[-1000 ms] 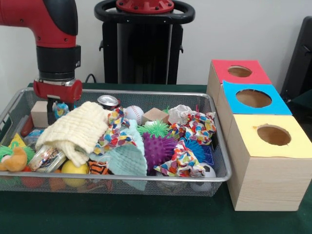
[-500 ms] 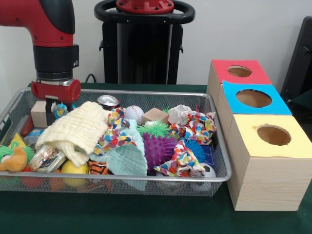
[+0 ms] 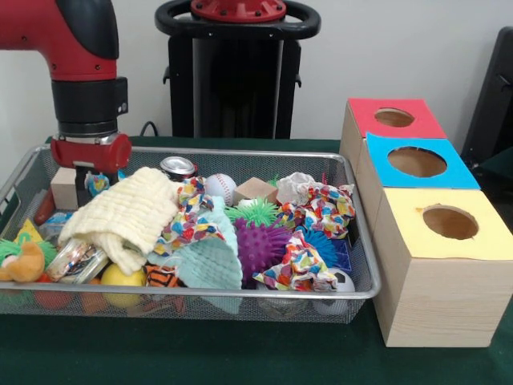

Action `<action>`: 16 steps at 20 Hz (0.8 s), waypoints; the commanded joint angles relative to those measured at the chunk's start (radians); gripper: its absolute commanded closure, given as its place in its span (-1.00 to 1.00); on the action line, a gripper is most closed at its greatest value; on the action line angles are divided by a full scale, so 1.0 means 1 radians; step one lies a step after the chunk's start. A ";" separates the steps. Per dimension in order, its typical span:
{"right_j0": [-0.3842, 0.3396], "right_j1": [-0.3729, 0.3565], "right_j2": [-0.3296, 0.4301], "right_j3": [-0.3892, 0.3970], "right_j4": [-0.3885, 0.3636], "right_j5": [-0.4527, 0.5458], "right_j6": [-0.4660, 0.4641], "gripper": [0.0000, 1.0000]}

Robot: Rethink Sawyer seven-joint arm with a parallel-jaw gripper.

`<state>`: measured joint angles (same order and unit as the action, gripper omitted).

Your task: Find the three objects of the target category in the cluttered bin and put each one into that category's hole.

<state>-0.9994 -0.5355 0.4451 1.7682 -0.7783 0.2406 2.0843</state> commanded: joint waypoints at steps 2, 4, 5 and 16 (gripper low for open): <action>-0.054 0.032 0.110 -0.081 -0.067 0.141 -0.295 -1.00; -0.058 0.030 0.117 -0.085 -0.069 0.152 -0.298 -1.00; -0.059 0.027 0.121 -0.085 -0.068 0.157 -0.299 -1.00; -0.077 0.029 0.148 -0.086 -0.080 0.184 -0.302 -1.00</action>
<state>-1.0692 -0.5282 0.5117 1.7681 -0.7787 0.3144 2.0831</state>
